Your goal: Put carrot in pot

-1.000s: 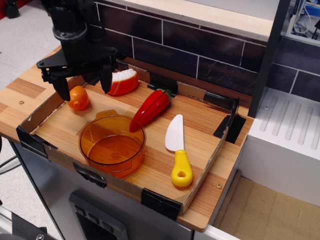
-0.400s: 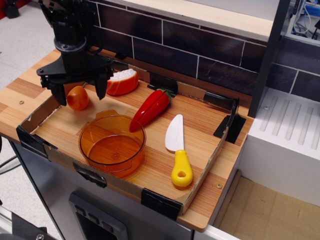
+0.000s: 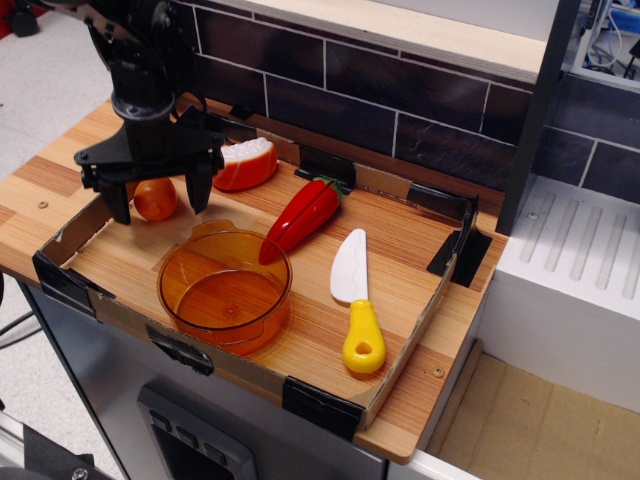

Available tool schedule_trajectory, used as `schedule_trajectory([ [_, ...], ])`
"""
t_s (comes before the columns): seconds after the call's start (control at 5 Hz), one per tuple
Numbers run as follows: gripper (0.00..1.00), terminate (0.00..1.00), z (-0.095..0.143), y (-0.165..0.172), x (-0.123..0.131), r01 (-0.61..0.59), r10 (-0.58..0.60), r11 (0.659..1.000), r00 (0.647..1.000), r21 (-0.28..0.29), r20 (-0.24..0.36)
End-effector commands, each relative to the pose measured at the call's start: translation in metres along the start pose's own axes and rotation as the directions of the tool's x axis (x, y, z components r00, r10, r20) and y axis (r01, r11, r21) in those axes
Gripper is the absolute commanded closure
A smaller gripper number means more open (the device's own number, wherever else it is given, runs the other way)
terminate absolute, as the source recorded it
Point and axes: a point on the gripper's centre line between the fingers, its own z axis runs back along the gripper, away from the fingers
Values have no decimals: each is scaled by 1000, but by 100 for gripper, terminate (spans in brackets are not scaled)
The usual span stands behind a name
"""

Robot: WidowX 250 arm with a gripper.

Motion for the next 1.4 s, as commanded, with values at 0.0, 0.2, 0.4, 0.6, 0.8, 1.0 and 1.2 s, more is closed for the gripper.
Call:
schedule_trajectory([
  [0.0, 100, 0, 8, -4, 9, -4, 5, 1000, 998, -15, 57],
  [0.2, 100, 0, 31, -4, 6, 15, -10, 999, 995, -45, 103],
  [0.4, 100, 0, 75, -6, -4, 50, -36, 994, 989, -98, 143],
  [0.6, 100, 0, 113, -14, -32, 131, -118, 981, 988, -141, 94],
  [0.8, 100, 0, 114, -18, -62, 199, -198, 970, 980, -139, 19],
  [1.0, 100, 0, 95, -20, -81, 260, -268, 960, 961, -103, -71],
  [1.2, 100, 0, 84, -24, -92, 294, -303, 950, 949, -107, -85],
])
